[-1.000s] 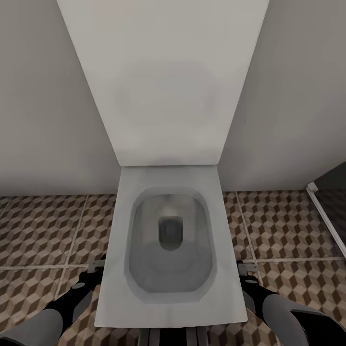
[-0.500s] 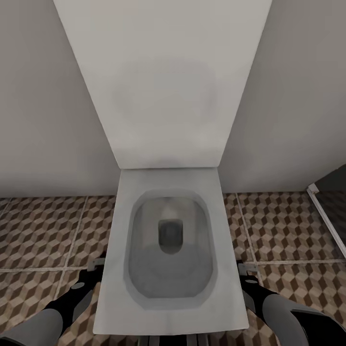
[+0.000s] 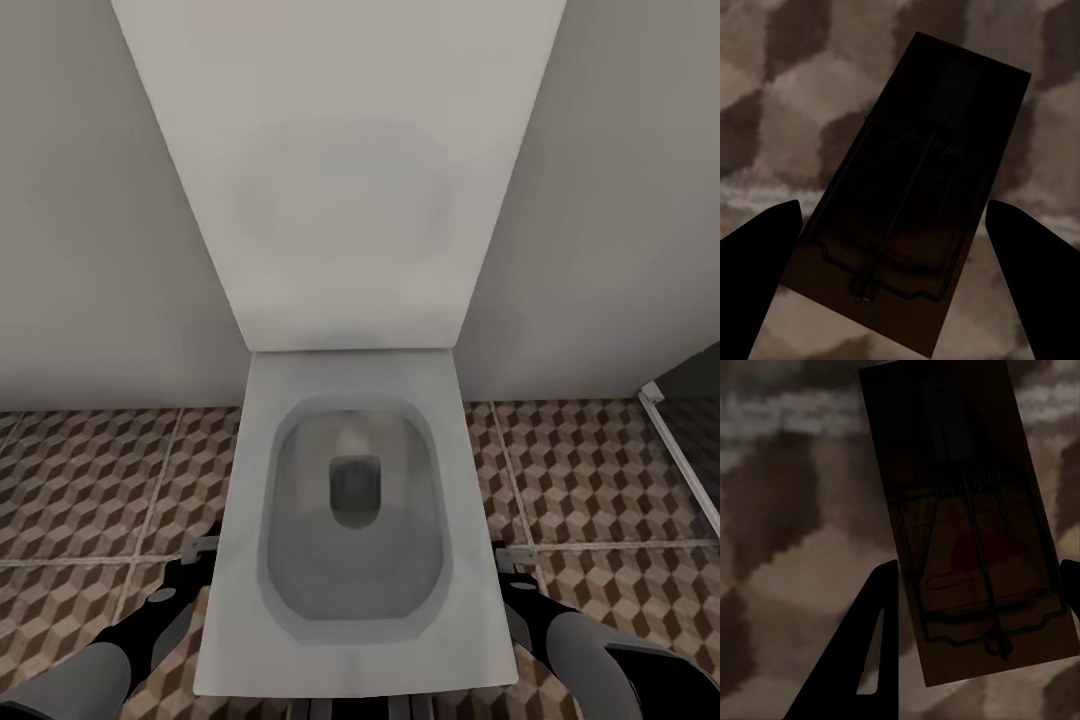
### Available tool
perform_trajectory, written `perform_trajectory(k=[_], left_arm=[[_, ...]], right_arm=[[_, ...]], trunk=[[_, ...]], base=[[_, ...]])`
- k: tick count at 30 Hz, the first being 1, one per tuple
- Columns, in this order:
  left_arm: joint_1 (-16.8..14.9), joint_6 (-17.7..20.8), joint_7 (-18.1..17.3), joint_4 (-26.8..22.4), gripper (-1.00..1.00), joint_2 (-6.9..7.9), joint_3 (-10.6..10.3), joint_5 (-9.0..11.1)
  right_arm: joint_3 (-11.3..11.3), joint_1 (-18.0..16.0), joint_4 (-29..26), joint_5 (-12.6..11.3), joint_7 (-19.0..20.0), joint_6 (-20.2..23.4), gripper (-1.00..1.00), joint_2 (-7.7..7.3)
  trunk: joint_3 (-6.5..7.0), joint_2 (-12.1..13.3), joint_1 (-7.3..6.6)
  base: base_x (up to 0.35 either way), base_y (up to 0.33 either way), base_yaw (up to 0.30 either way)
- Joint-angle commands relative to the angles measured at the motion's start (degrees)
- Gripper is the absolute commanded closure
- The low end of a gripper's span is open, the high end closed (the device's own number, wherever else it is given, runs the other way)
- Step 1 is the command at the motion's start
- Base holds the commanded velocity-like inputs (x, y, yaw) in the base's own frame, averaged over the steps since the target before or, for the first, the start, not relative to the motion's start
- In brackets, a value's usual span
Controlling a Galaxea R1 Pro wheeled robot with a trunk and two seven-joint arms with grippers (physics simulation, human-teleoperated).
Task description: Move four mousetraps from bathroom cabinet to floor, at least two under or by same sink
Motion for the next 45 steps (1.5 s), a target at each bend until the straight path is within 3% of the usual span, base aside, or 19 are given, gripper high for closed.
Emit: perform_trajectory(k=[1, 16, 23, 45], left_arm=[[-0.02, -0.12, 0.38, -0.03, 1.00, 0.03, -0.48, 0.35], [-0.02, 0.85, 0.36, 0.00, 1.00, -0.49, -0.22, 0.94], [-0.02, 0.88, 0.39, 0.00, 1.00, -0.58, -0.23, 1.03], [-0.02, 0.80, 0.34, -0.02, 1.00, -0.60, -0.22, 1.05]], right_arm=[[-0.48, -0.07, 0.15, 0.44, -0.11, -0.31, 1.00, -0.01], [-0.48, -0.13, 0.15, 0.44, -0.11, -0.32, 1.00, -0.02], [-0.47, -0.14, 0.15, 0.42, -0.11, -0.32, 1.00, -0.22], [-0.39, -0.14, 0.15, 0.44, -0.11, -0.32, 1.00, -0.36]], trunk=[[-0.03, -0.01, -0.01], [-0.03, -0.01, -0.01], [-1.58, -0.11, 0.17], [-1.58, -0.11, 0.17]], base=[[0.000, 0.000, 0.000], [0.000, 0.000, 0.000], [0.000, 0.000, 0.000], [0.000, 0.000, 0.000]])
